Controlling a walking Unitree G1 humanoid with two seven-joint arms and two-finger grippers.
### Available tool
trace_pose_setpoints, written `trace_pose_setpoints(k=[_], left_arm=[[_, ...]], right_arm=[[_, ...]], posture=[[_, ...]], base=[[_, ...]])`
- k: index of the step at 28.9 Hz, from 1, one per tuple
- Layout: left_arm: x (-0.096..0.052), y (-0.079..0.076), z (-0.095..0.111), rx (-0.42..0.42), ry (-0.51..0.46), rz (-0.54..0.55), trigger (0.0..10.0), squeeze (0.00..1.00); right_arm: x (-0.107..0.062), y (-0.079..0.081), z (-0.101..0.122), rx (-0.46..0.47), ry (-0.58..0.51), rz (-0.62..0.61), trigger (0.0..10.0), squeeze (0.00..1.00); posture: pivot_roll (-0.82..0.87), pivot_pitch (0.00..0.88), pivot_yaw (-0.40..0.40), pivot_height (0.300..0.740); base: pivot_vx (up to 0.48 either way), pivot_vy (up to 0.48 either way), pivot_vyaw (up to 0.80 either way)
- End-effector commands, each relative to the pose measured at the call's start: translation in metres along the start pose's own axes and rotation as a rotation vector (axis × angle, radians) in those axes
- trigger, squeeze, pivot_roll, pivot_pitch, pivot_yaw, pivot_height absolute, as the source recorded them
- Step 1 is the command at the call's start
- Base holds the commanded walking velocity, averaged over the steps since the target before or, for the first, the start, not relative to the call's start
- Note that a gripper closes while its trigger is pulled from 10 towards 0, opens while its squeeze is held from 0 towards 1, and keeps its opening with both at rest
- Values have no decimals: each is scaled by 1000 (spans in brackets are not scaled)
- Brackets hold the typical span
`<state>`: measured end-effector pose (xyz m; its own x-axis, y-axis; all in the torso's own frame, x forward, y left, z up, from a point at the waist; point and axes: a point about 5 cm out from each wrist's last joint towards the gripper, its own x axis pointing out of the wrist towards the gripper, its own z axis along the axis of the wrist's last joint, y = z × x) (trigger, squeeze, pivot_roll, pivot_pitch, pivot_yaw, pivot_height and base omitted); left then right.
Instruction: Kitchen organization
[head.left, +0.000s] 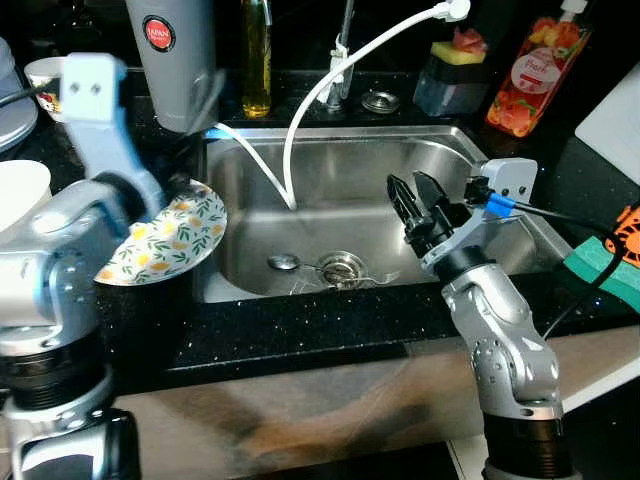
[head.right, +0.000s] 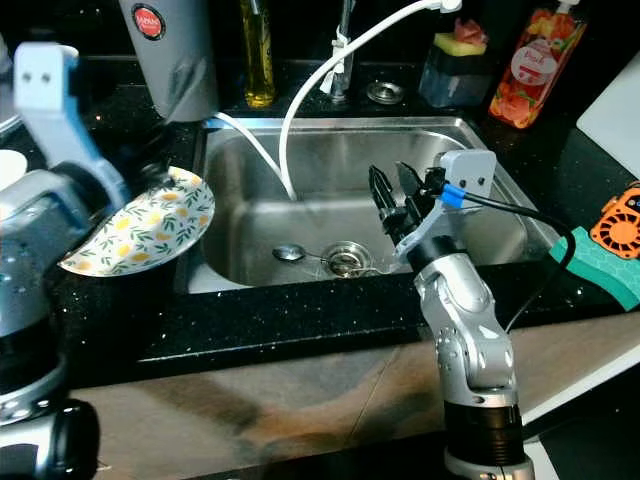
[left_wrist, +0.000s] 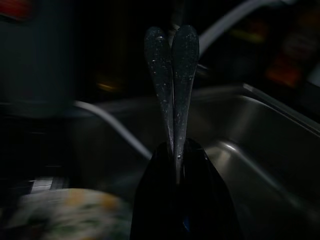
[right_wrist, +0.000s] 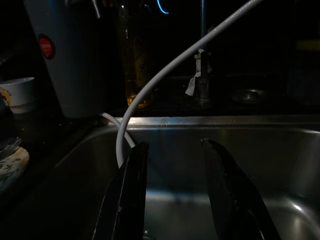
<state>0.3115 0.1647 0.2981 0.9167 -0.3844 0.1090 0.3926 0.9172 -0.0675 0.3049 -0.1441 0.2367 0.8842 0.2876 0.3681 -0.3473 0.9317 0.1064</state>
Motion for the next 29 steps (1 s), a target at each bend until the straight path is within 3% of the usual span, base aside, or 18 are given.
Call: trace_pose_setpoints(k=[1, 2, 4, 6, 7, 8, 9, 10, 11, 16, 17, 19, 22, 23, 24, 25, 29], left_arm=[[15, -16, -17, -26, 57, -49, 10000, 0], [15, -16, -17, -26, 57, -49, 10000, 0], [39, -37, -41, -52, 161, -73, 10000, 0], [45, -45, -48, -60, 189, -88, 10000, 0], [65, -61, -70, 69, 261, -61, 10000, 0], [69, -65, -77, 130, 276, -48, 10000, 0], [69, -65, -77, 130, 276, -48, 10000, 0], [73, -70, -82, 154, 280, -49, 10000, 290], [75, -72, -84, 153, 279, -54, 10000, 1000], [72, -81, -59, 96, 83, -137, 10000, 1000], [69, -78, -49, 74, 30, -137, 10000, 0], [66, -74, -40, 70, -13, -128, 10000, 0], [60, -60, -28, 133, -42, -77, 10000, 0], [56, -45, -29, 222, -3, -11, 10000, 0], [51, -34, -31, 249, 42, 33, 10000, 0], [51, -34, -31, 249, 42, 33, 10000, 0], [13, 25, -39, 187, 180, 248, 10000, 0]], right_arm=[[0, -1, -3, -1, 6, -11, 10000, 0], [0, -1, -3, -1, 6, -11, 10000, 0], [1, -1, -2, -2, 6, -13, 10000, 0], [1, -1, -2, -2, 6, -15, 10000, 0], [0, -2, -2, -6, 5, -23, 10000, 0], [0, -2, -2, -6, 4, -26, 10000, 0], [0, -2, -2, -6, 4, -26, 10000, 0], [0, -2, -1, -7, 2, -30, 10000, 0], [-1, -2, -1, -7, 1, -32, 10000, 0], [-3, -4, 0, -10, -4, -44, 10000, 0], [-4, -4, 0, -10, -4, -46, 10000, 0], [-4, -4, 0, -9, -5, -46, 10000, 0], [-3, -4, -1, -8, -5, -45, 10000, 0], [-3, -3, -1, -7, -5, -43, 10000, 0], [-3, -3, -1, -7, -5, -42, 10000, 0], [-3, -3, -1, -7, -5, -42, 10000, 0], [-3, -3, -3, -1, 1, -39, 10000, 0]], posture=[[113, 74, -63, 740], [113, 74, -63, 740], [102, 77, -62, 740], [102, 77, -62, 740], [88, 78, -51, 740], [88, 78, -51, 740], [88, 78, -51, 740], [84, 77, -48, 740], [82, 75, -45, 740], [78, 75, -36, 740], [80, 75, -36, 740], [80, 75, -36, 740], [84, 75, -39, 740], [90, 77, -41, 740], [90, 77, -41, 740], [90, 77, -41, 740], [109, 82, -44, 740]], base=[[0, 0, 0], [0, 0, 0], [0, 0, 0], [0, 0, 0], [0, 0, 0], [0, 0, 0], [0, 0, 0], [0, 0, 0], [0, 0, 0], [0, 0, 0], [0, 0, 0], [0, 0, 0], [0, 0, 0], [0, 0, 0], [0, 0, 0], [0, 0, 0], [0, 0, 0]])
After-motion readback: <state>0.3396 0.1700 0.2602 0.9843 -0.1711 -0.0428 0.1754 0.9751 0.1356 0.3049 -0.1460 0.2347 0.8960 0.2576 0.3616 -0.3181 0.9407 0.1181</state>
